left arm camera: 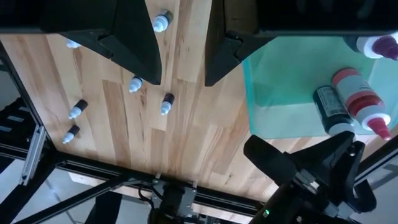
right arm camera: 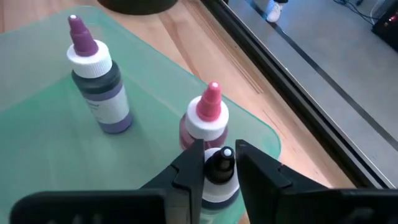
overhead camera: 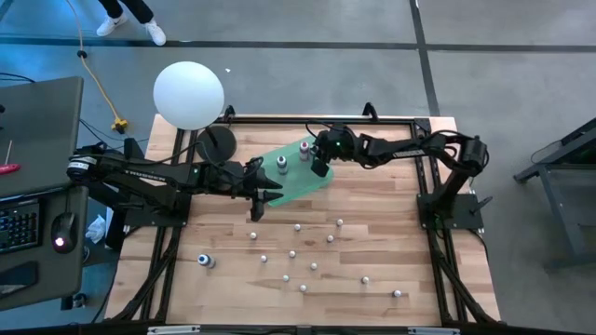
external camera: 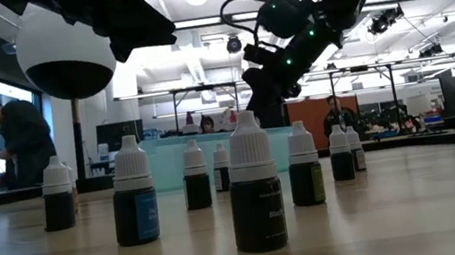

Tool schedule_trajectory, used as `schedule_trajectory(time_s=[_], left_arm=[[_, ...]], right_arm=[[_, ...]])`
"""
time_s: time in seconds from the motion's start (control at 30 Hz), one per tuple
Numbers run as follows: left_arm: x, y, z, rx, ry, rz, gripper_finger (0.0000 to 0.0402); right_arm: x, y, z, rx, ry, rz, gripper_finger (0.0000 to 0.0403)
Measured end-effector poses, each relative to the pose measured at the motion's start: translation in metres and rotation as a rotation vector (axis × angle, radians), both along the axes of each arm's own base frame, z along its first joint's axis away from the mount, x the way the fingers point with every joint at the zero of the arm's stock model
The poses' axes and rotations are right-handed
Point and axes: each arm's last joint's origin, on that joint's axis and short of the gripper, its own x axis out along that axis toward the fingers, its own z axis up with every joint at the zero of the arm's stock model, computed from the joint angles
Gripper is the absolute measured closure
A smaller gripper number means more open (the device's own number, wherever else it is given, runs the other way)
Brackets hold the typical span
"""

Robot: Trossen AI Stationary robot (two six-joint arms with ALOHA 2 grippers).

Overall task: Pick & Place food coloring
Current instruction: Put the large black bottle into the blue bin, then put the large blue bottle into the blue bin

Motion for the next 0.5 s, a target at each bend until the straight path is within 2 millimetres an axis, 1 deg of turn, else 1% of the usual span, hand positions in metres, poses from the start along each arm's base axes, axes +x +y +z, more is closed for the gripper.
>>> schedule_trajectory(time_s=[0.13, 0.17, 0.23, 0.3, 0.4, 0.5], left_arm=[[0.0, 0.0, 0.0, -0.002, 0.0, -0.005, 0.028], [-0.001, -0.001, 0.001, 0.002, -0.001, -0.025, 0.028], [-0.004, -0.003, 0.004, 0.054, -0.006, -0.136, 0.028], [-0.009, -0.006, 0.011, 0.099, -0.046, -0.265, 0.028], [-0.02, -0.01, 0.021, 0.061, -0.09, -0.421, 0.028], [-0.037, -0.012, 0.021, -0.01, -0.017, -0.53, 0.028]], right_arm=[[0.002, 0.003, 0.001, -0.007, -0.007, 0.017, 0.0296], [0.002, 0.004, 0.002, -0.011, -0.008, 0.024, 0.0292], [0.001, 0.008, 0.006, -0.017, -0.004, 0.039, 0.0284], [-0.002, 0.013, 0.015, -0.023, -0.011, 0.046, 0.0278], [-0.01, 0.021, 0.035, -0.05, -0.027, 0.038, 0.0274], [-0.019, 0.03, 0.055, -0.063, -0.051, 0.045, 0.0273]])
